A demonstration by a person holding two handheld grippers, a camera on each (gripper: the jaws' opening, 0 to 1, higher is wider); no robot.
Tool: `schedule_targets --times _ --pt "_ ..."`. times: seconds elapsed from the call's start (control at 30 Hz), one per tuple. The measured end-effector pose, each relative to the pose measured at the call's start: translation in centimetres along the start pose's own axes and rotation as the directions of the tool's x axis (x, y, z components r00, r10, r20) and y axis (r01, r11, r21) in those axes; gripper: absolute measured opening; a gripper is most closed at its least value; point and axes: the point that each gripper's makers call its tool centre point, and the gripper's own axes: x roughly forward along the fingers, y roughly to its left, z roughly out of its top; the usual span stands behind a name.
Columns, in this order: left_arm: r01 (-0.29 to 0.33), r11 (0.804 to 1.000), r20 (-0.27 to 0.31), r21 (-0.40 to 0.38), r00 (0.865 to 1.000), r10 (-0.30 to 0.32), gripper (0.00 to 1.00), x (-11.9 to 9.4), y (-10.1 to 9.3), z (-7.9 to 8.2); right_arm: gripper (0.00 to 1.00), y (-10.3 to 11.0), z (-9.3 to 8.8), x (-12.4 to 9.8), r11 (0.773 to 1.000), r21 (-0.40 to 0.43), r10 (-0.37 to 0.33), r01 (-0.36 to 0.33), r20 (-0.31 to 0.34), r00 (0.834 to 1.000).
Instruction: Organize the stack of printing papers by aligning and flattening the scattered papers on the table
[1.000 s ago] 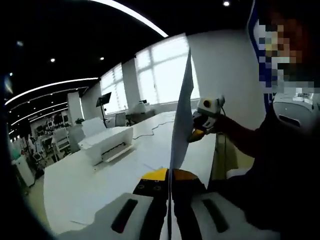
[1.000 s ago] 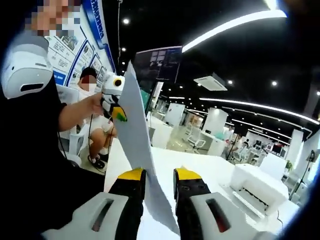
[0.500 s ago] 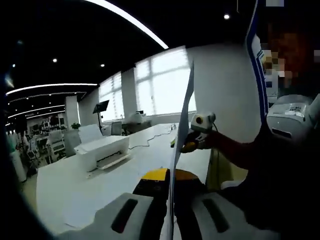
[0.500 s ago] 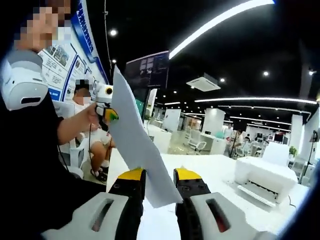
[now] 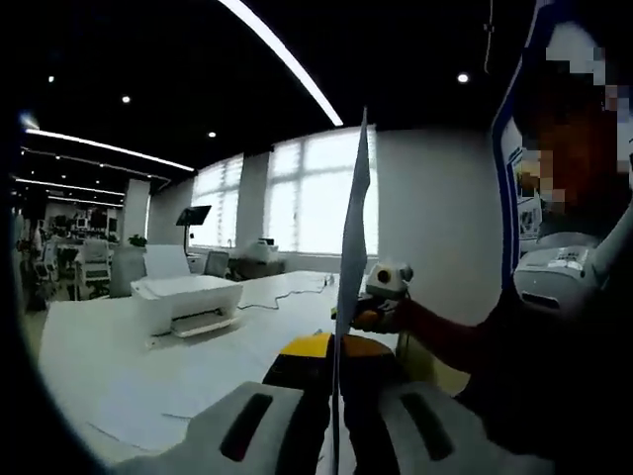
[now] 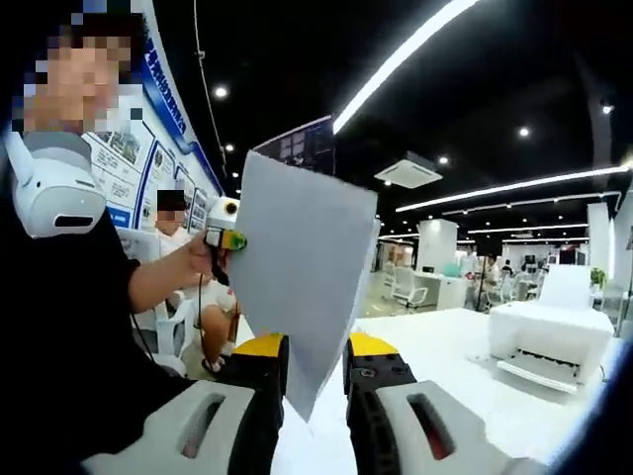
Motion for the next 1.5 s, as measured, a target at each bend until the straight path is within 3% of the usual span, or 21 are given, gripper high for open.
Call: schedule_targets --times 0.2,0.43,0.57,0.8,1.03,1.17,1.5 --pt "0.016 0.998 0.057 -0.056 0.998 -0.013 0.06 -0.2 0.2 0.3 0.15 0.4 -0.3 0.5 1.0 0.024 0.019 -0.019 0.011 1.0" --pt "0.024 0.995 0.074 -0.097 0.997 -0.016 0.06 -0.1 0.7 -0.2 0.0 0.7 -0.3 0.5 0.998 0.045 0.044 -0.044 0.015 0.999" --pt "0.019 0.993 0.073 -0.115 0.997 -0.011 0.06 0.0 1.2 -0.7 0.0 0.9 0.0 0.4 0.997 0.045 0.056 -0.058 0.026 0.998" --pt "-0.075 0.993 -0.012 -0.092 0.997 0.074 0.07 0.1 3.3 -2.9 0.0 0.5 0.5 0.1 0.999 0.015 0.043 -0.044 0.043 0.998" --pt "-0.143 0.988 -0.112 -0.054 0.984 0.137 0.08 0.2 5.0 -5.3 0.0 0.1 0.2 0.0 1.0 0.013 0.028 -0.029 0.031 0.999" --pt "-0.171 0.985 -0.163 -0.031 0.973 0.164 0.08 0.2 5.9 -6.6 0.0 -0.5 -0.7 -0.1 0.999 0.035 0.006 -0.006 0.014 1.0" --pt "-0.198 0.979 -0.219 -0.052 0.959 0.182 0.08 0.5 7.0 -9.5 0.0 -1.9 -4.3 -0.4 0.995 0.084 -0.049 0.053 -0.051 0.997"
